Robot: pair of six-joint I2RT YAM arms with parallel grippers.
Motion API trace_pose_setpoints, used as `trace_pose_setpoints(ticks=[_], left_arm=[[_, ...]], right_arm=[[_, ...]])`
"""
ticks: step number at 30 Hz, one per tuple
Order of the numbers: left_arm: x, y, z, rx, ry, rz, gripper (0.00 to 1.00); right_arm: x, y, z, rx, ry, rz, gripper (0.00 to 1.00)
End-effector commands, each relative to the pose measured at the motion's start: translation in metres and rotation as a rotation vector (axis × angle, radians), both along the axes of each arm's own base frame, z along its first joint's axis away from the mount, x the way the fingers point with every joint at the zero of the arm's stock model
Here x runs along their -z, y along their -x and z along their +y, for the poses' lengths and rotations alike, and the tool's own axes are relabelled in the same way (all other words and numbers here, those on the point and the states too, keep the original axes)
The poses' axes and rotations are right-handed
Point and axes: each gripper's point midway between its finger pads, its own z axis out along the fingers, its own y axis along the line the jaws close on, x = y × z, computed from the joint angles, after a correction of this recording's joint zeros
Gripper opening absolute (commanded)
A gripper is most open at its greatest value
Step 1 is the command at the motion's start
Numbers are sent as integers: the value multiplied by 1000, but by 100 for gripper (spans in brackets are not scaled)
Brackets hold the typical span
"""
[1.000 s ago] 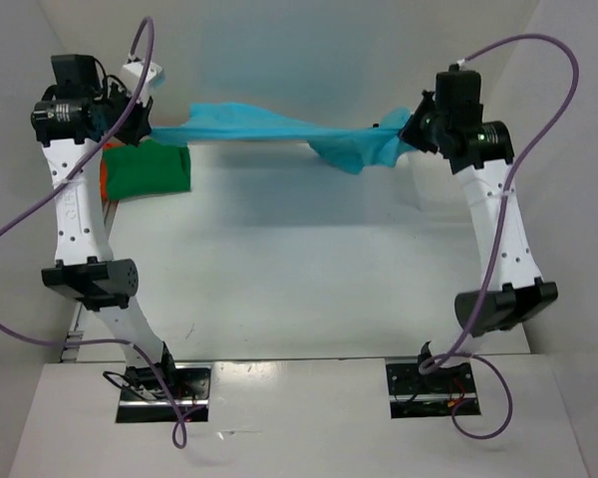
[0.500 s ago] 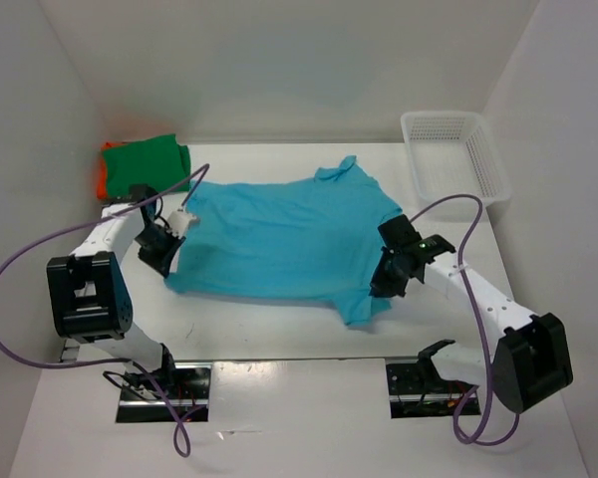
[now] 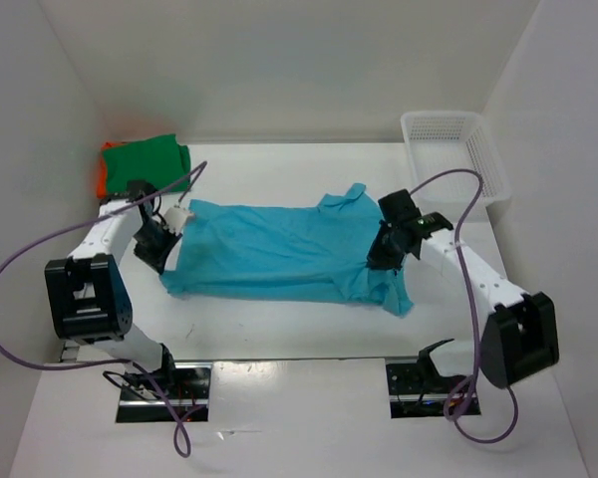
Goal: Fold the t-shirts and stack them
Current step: Flatten out the tshirt
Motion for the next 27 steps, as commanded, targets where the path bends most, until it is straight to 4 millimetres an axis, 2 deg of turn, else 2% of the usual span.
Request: trace_pose_setpoints(ticks=[1, 2, 5, 9, 10, 11, 14, 19, 20, 22, 23, 24, 25, 26, 27], left_arm=[[-28, -58, 8, -45, -10, -118, 0], [-22, -63, 6, -45, -5, -98, 0], [-13, -71, 3, -14, -43, -56, 1], [-2, -73, -1, 8, -58, -31, 1], [-4, -75, 1, -3, -72, -38, 2], [-2, -75, 3, -4, -80, -28, 2], [-6, -72, 8, -8, -111, -36, 2], [-24, -69, 17, 10, -171, -121, 0], [-27, -71, 17, 9, -172, -130, 0], [-24, -89, 19, 9, -172, -129, 0], [-28, -99, 11, 9, -122, -131, 0], [-71, -142, 10, -3, -106, -268, 0], [-79, -165, 6, -32, -75, -293, 0], [-103, -180, -1, -44, -33, -345, 0], [-134, -200, -3, -60, -15, -442, 0]], right_arm=[[19, -44, -13, -58, 90, 2, 0], [22, -52, -14, -62, 97, 6, 0], [42, -56, -14, -94, 121, 49, 0], [43, -65, -20, -80, 115, 49, 0], [43, -70, -24, -74, 117, 47, 0], [44, -67, -24, -75, 120, 57, 0], [36, -58, -22, -84, 97, 59, 0], [4, -36, -11, -73, -12, -2, 0], [0, -40, -15, -60, -17, -22, 0], [-17, -73, -20, -64, -8, -76, 0], [-27, -96, -33, -67, 1, -99, 0], [-66, -151, -32, -71, -10, -200, 0], [-90, -174, -35, -69, -6, -244, 0], [-120, -197, -38, -62, 2, -318, 0], [-189, -234, -39, -43, 9, -497, 0]])
